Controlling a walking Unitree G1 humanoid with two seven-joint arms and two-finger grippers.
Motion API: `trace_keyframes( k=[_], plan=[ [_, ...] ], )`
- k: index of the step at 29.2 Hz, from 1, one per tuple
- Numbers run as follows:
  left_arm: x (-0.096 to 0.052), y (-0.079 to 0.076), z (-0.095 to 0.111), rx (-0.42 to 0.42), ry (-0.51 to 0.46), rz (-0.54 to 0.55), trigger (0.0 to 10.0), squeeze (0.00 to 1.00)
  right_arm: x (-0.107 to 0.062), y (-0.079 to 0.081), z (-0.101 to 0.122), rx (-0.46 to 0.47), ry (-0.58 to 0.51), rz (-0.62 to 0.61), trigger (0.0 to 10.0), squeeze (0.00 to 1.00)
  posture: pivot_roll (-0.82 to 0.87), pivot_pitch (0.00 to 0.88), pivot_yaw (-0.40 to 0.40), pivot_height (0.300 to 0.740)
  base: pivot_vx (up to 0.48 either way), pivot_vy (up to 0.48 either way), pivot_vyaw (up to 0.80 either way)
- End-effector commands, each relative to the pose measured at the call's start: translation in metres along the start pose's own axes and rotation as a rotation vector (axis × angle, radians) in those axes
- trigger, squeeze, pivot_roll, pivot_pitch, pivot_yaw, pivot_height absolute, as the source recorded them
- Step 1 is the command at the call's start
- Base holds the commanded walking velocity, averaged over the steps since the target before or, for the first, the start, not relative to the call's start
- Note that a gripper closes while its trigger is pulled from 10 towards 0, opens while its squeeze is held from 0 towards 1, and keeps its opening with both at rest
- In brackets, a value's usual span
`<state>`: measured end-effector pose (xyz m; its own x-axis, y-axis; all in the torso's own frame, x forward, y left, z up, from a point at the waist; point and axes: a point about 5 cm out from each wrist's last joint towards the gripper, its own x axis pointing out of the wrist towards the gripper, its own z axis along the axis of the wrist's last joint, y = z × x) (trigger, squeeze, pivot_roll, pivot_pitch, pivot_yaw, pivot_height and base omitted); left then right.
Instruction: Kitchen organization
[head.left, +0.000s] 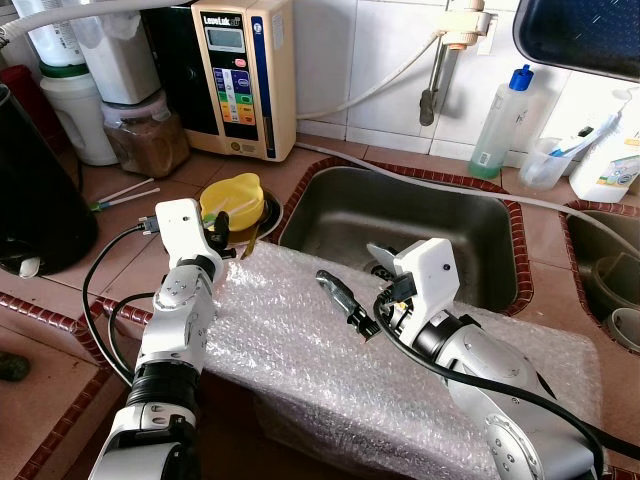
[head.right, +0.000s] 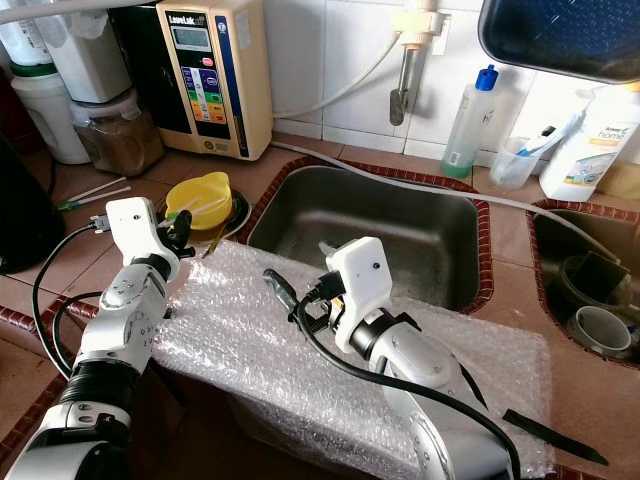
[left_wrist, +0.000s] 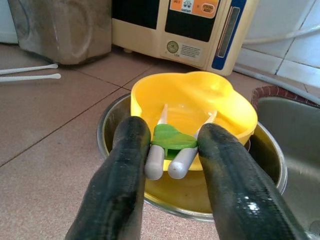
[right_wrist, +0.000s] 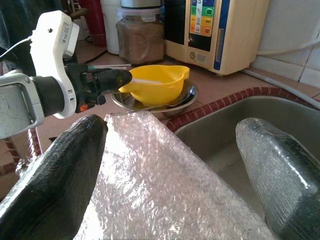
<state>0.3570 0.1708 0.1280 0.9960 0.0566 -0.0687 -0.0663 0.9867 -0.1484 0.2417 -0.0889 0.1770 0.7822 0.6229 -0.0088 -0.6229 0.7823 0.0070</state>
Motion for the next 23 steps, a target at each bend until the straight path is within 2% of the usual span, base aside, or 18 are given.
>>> trace_keyframes(
  k=[1,14,20,22,23],
  plan=[
    [0.001,-0.003,0.005,0.009,-0.017,-0.023,0.0,0.0,0.001,-0.001,0.002,-0.011,-0.007,-0.001,10.0,0.0,-0.05,0.0,0.035,0.74,0.0,0.0,0.0],
    [-0.001,-0.001,0.007,0.011,-0.039,-0.002,0.0,0.0,0.004,-0.002,0.002,-0.016,-0.013,0.002,10.0,0.0,-0.04,0.0,0.033,0.74,0.0,0.0,0.0],
    [-0.005,-0.008,0.019,0.024,-0.101,-0.022,0.0,0.0,0.005,-0.003,0.002,-0.017,-0.013,0.002,10.0,0.0,-0.04,0.0,0.028,0.74,0.0,0.0,0.0],
    [-0.015,-0.021,0.034,0.098,-0.204,-0.077,0.0,0.0,0.005,-0.004,0.002,-0.018,-0.013,-0.001,10.0,0.0,-0.04,0.0,0.026,0.74,0.0,0.0,0.0],
    [-0.015,-0.021,0.034,0.098,-0.204,-0.077,0.0,0.0,0.005,-0.004,0.002,-0.018,-0.013,-0.001,10.0,0.0,-0.04,0.0,0.026,0.74,0.0,0.0,0.0]
  ],
)
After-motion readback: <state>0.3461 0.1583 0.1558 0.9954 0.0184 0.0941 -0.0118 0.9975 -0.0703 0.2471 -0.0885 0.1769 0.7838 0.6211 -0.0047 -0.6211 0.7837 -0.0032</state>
